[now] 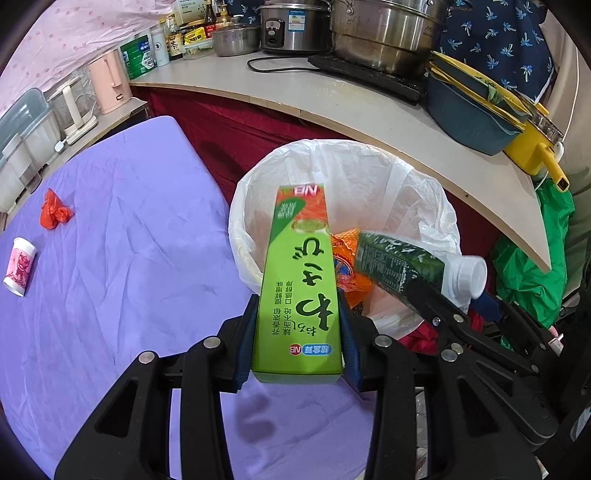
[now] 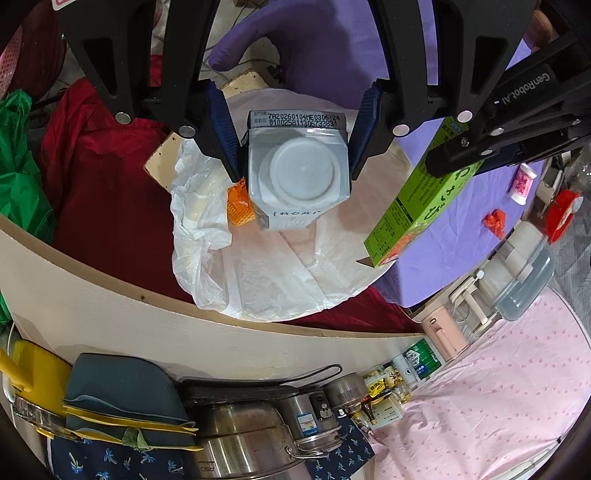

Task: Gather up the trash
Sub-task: 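Open both tools to drop the box and carton into the bin, then move both tools back to the pink cup and red bag on the table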

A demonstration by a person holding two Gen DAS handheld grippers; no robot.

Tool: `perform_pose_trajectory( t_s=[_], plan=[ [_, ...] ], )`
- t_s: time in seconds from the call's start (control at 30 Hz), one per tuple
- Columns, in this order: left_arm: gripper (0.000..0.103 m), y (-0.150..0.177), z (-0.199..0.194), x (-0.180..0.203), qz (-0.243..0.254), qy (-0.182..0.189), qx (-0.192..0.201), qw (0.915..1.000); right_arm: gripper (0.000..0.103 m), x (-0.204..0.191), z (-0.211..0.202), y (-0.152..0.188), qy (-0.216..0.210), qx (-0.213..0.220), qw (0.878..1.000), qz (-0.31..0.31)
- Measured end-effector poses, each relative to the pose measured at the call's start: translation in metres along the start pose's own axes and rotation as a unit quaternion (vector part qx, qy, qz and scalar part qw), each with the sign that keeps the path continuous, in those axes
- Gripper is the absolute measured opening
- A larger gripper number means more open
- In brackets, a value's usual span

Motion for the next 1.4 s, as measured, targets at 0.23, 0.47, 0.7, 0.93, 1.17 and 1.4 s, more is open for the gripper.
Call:
perform_pose_trajectory(
  t_s=[0.23, 0.47, 0.7, 0.93, 1.17, 1.4],
  plan=[
    [0.064, -0.002, -0.003, -0.007, -0.014, -0.014, 0.008, 0.9998, 0.056, 0.004, -0.007, -0.004, 0.002, 0.011, 1.0, 0.008],
    [0.064, -0.002, -0.006, -0.013, -0.022, -0.019, 0.01, 0.9995, 0.057, 0.002, -0.012, -0.007, 0.0, 0.018, 1.0, 0.009],
    [0.064, 0.0, -0.01, -0.019, -0.029, -0.023, 0.013, 0.9992, 0.057, -0.007, -0.015, -0.008, -0.002, 0.019, 1.0, 0.001],
    [0.064, 0.002, -0.015, -0.029, -0.037, -0.026, 0.017, 0.9988, 0.057, -0.018, -0.018, -0.007, -0.003, 0.022, 1.0, -0.008],
    [0.064, 0.003, -0.023, -0.044, -0.055, -0.031, 0.024, 0.9978, 0.057, -0.032, -0.02, -0.007, -0.006, 0.023, 1.0, -0.02],
    [0.065, 0.007, -0.029, -0.064, -0.073, -0.035, 0.028, 0.9963, 0.057, -0.05, -0.021, -0.006, -0.009, 0.022, 0.999, -0.036]
  ],
)
Point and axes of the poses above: each gripper's, at about its wrist camera, not at the fingertips, and z roughly the way its jaws point, x to its right, y to its underside, the point moved 4 cm from there along z, roughly the way its jaws point, and after that the axes turned 2 degrees about y, right-handed, at the moved point
